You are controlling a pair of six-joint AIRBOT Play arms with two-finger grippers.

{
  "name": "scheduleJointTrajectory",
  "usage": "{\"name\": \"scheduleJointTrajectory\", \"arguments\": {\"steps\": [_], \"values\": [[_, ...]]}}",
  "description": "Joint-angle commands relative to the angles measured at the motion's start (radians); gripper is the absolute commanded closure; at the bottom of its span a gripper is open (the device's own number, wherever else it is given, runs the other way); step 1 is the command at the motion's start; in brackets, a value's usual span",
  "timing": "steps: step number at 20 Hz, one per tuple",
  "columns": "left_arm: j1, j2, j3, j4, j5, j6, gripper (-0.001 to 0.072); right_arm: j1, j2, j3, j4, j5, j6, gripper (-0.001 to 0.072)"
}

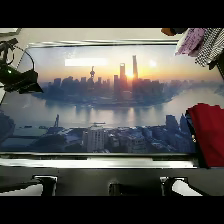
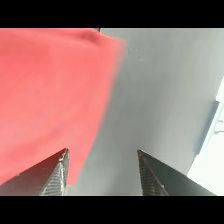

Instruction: Fold the clothes and pants, and hang the long-sleeved shirts on hangers.

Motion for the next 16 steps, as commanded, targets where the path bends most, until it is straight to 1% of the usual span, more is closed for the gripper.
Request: {"name": "scheduleJointTrajectory", "arguments": {"steps": [1,2,3,4,5,6,7,8,10,14,16], "values": [[0.001,0.0,-0.001,0.0,0.016,0.0,0.069,0.001,0.012,0.026,0.026,-0.02,-0.07,0.023],[0.001,0.0,-0.003,0.0,0.028,0.0,0.069,0.002,0.025,0.047,0.095,-0.063,-0.101,0.0235],[0.001,0.0,-0.006,0.0,0.043,0.0,0.069,0.003,0.041,0.071,0.189,-0.117,-0.141,0.0313],[0.001,0.0,-0.01,0.0,0.055,0.0,0.069,0.012,0.065,0.089,0.313,-0.186,-0.177,0.0476],[0.0,0.004,-0.021,0.0,0.073,0.002,0.0691,0.039,0.089,0.094,0.42,-0.251,-0.214,0.052],[-0.001,0.016,-0.04,-0.001,0.104,0.019,0.0691,0.087,0.11,0.094,0.513,-0.298,-0.263,0.0591],[-0.009,0.038,-0.072,0.001,0.142,0.044,0.0691,0.151,0.124,0.094,0.56,-0.322,-0.306,0.0651],[-0.015,0.066,-0.11,0.008,0.177,0.058,0.0691,0.237,0.135,0.093,0.582,-0.324,-0.333,0.0681],[-0.029,0.14,-0.211,0.012,0.233,0.095,0.0691,0.413,0.15,0.093,0.596,-0.306,-0.361,0.0684],[-0.064,0.295,-0.436,0.022,0.278,0.182,0.0691,0.71,0.197,0.093,0.596,-0.297,-0.372,0.0684],[-0.066,0.356,-0.528,0.032,0.301,0.185,0.0691,0.809,0.224,0.094,0.596,-0.305,-0.381,0.0684]]}}
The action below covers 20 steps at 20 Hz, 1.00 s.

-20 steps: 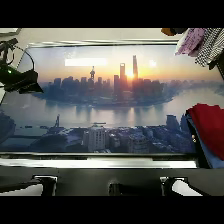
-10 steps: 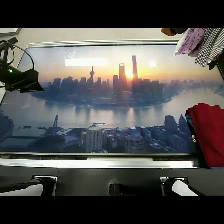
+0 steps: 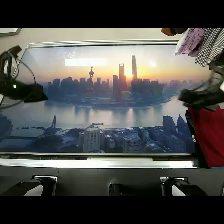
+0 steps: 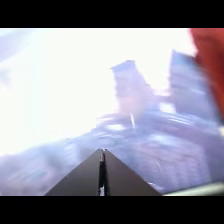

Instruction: Fold the clothes and pants, and hang the long-sleeved shirts on hangers.

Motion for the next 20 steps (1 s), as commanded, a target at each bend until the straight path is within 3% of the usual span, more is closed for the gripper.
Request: {"name": "scheduleJointTrajectory", "arguments": {"steps": [1,5,20], "values": [[-0.011,0.11,-0.16,0.035,0.051,0.04,0.069,0.201,0.046,0.002,0.024,-0.018,-0.031,0.0684],[-0.011,0.136,-0.19,0.07,0.024,-0.005,0.069,0.229,0.07,0.002,0.047,0.04,-0.021,0.0684],[-0.011,0.131,-0.19,0.071,0.024,-0.005,0.069,0.229,0.07,0.002,0.046,0.051,-0.021,0.0684]]}}
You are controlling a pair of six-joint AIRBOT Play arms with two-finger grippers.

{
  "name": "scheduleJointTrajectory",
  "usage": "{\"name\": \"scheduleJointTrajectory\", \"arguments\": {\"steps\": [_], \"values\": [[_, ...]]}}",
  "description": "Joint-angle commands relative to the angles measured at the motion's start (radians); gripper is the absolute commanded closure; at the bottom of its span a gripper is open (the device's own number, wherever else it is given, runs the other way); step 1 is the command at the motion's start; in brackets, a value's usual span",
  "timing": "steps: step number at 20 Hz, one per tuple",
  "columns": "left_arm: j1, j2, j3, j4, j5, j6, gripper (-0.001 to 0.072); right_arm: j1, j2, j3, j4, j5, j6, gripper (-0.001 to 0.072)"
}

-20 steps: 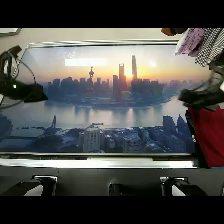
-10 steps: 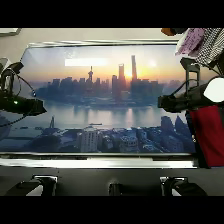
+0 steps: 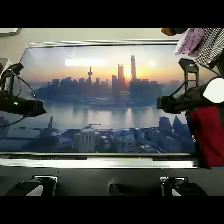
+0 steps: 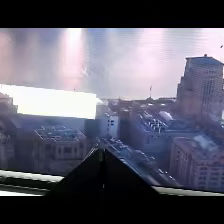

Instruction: Fold the clothes and pants, and hang the long-sleeved shirts on hangers.

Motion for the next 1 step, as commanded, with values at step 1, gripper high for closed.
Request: {"name": "scheduleJointTrajectory", "arguments": {"steps": [1], "values": [[-0.001,0.0,0.0,0.001,0.0,0.0,0.069,0.001,0.001,0.001,0.001,0.001,0.0,0.0684]]}}
